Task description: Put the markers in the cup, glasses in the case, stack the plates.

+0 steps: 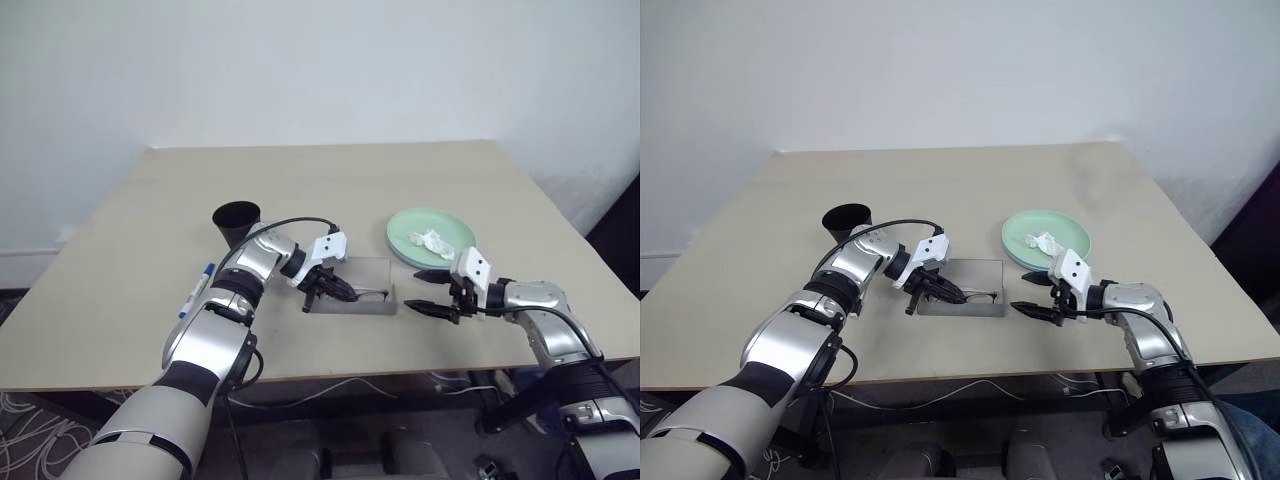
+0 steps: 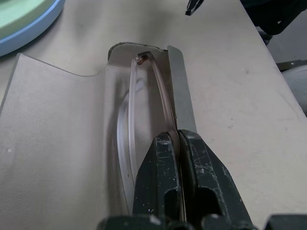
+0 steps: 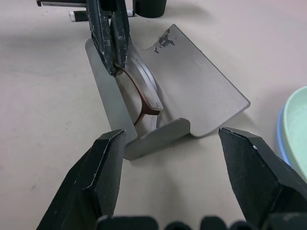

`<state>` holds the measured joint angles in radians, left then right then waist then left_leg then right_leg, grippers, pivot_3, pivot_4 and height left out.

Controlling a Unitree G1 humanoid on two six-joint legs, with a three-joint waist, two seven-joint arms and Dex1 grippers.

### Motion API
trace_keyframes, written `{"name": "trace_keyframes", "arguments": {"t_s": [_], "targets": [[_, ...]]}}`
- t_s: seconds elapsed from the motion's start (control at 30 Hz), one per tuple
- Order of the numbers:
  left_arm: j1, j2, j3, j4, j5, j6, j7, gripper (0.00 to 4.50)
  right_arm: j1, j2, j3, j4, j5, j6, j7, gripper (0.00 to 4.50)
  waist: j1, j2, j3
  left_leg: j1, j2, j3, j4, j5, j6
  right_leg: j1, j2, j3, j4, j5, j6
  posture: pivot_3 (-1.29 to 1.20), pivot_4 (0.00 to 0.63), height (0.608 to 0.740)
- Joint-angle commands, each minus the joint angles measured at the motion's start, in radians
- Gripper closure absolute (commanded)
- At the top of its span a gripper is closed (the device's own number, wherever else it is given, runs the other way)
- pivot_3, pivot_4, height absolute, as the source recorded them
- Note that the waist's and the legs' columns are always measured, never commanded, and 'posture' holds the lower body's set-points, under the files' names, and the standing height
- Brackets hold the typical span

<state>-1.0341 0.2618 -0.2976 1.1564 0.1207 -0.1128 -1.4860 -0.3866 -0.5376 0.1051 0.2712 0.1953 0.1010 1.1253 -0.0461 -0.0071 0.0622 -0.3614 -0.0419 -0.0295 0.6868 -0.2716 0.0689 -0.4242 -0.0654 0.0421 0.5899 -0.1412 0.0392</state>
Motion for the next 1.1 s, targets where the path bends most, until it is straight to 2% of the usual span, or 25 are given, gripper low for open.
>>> {"name": "trace_keyframes", "arguments": {"t_s": [0.03, 0.17, 0.4, 0.6, 0.7, 0.8, 0.9, 1.1], "targets": [[-0.003, 0.005, 0.001, -0.017, 0.015, -0.020, 0.028, 3.78, -0.033, 0.002, -0.009, -0.007, 0.006, -0.021, -0.004, 1.12, 0.000, 0.000, 0.000, 0.000, 0.000, 0.000, 0.000, 0.000, 0.000, 0.000, 0.000, 0.000, 0.000, 0.000, 0.000, 0.00, 0.000, 0.740], [-0.008, -0.004, 0.020, -0.020, 0.007, -0.054, 0.080, 2.47, -0.031, 0.004, -0.008, -0.011, 0.007, -0.020, -0.004, 1.12, 0.001, 0.000, 0.000, 0.000, 0.000, 0.000, 0.000, 0.000, 0.000, 0.000, 0.000, 0.000, 0.000, 0.000, 0.000, 0.00, 0.000, 0.740], [-0.060, -0.014, 0.098, -0.029, -0.051, -0.062, 0.147, 2.47, -0.025, 0.001, -0.011, -0.020, 0.010, -0.016, -0.003, 1.12, 0.002, 0.000, 0.000, 0.000, 0.000, 0.000, 0.000, 0.000, 0.000, 0.000, 0.000, 0.000, 0.000, 0.000, 0.000, 0.00, 0.000, 0.740], [-0.110, -0.012, 0.131, 0.014, -0.013, -0.144, 0.383, 2.47, -0.023, -0.002, -0.010, -0.025, 0.010, -0.014, -0.001, 1.12, 0.002, 0.000, 0.000, 0.000, 0.000, 0.000, 0.000, 0.000, 0.000, 0.000, 0.000, 0.000, 0.000, 0.001, 0.002, 0.00, 0.000, 0.740], [-0.121, -0.009, 0.134, 0.037, 0.001, -0.180, 0.461, 3.37, -0.024, -0.004, -0.009, -0.028, 0.012, -0.012, 0.004, 1.12, 0.000, 0.000, 0.000, 0.000, -0.001, 0.000, 0.000, 0.000, 0.000, 0.000, -0.001, 0.000, 0.000, 0.002, 0.003, 0.00, 0.000, 0.740], [-0.128, 0.001, 0.079, 0.070, 0.086, -0.209, 0.598, 4.42, -0.029, -0.006, -0.010, -0.029, 0.011, -0.012, 0.005, 1.12, 0.001, 0.000, 0.000, 0.000, -0.001, 0.000, 0.000, 0.000, 0.000, 0.000, 0.000, 0.000, 0.000, 0.002, 0.003, 0.00, 0.000, 0.740], [-0.122, 0.002, 0.030, 0.100, 0.158, -0.228, 0.682, 4.47, -0.031, -0.006, -0.012, -0.033, 0.010, -0.017, 0.003, 1.12, 0.002, 0.000, 0.000, 0.000, -0.001, 0.000, 0.000, 0.000, 0.000, 0.000, 0.000, 0.000, 0.000, 0.002, 0.003, 0.00, 0.000, 0.740], [-0.072, -0.004, -0.044, 0.133, 0.231, -0.249, 0.613, 4.47, -0.046, -0.015, -0.029, -0.109, 0.047, 0.014, 0.014, 1.12, 0.002, 0.000, 0.000, 0.000, -0.001, 0.000, 0.000, 0.000, 0.000, 0.000, -0.001, 0.000, 0.000, 0.002, 0.003, 0.00, 0.000, 0.740]]}}
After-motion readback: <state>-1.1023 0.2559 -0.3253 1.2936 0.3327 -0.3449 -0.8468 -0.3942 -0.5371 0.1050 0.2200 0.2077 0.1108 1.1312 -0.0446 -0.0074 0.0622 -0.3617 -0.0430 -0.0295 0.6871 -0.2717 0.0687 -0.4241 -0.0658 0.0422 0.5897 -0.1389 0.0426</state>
